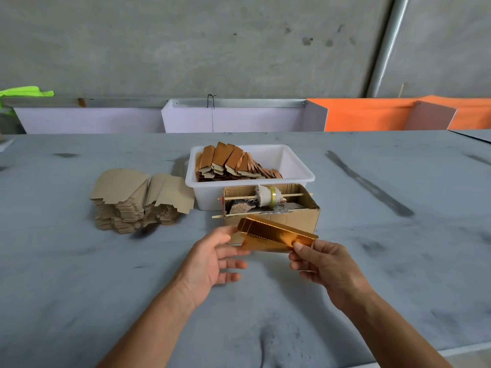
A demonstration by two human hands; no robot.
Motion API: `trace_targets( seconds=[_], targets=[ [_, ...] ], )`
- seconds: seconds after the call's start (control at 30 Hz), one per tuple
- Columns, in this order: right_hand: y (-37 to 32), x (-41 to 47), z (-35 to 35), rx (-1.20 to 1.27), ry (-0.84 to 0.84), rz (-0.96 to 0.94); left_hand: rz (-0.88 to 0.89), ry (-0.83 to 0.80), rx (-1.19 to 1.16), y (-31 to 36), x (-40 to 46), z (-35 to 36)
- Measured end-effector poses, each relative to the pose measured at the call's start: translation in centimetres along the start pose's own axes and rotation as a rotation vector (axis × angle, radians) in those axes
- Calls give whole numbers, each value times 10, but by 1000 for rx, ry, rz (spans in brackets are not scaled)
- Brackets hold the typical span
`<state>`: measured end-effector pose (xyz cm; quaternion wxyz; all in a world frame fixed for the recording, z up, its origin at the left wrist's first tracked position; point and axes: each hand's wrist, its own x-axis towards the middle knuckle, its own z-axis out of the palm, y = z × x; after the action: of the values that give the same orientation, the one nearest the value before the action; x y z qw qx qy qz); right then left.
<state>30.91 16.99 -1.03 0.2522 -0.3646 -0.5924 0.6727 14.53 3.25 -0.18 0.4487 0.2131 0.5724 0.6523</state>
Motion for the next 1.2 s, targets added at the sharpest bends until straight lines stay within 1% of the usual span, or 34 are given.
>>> trace_targets(
  seconds=[0.07,0.13,0.17,0.23,0.33,0.47,0.63,0.77,0.97,1.07,1.2],
  targets=[
    [-3,-1,-1,-7,25,18,24,63,89,1,0,-1],
    [-5,-2,1,-37,25,22,40,67,210,0,-1,1],
    [-6,-3,3,-53,20,21,36,66,229,0,-2,4],
    [-7,-5,7,-77,11,14,2,84,195,-2,-2,10],
    [-8,-7,9,-84,8,-12,-38,132,85,-7,2,15],
    [-9,-9,10,15,11,-47,-23,157,-18,-12,6,15],
    [-11,-9,16,79,26,-15,-3,182,-112,-12,10,18],
    [-13,-9,19,62,23,-7,23,205,-107,-12,9,19],
    [-13,-8,19,78,35,45,71,236,-39,-12,6,21],
    [-13,-8,19,121,25,40,61,234,-20,-12,6,21],
    [-13,-5,17,184,-6,113,36,234,-62,-11,6,20]
  ],
)
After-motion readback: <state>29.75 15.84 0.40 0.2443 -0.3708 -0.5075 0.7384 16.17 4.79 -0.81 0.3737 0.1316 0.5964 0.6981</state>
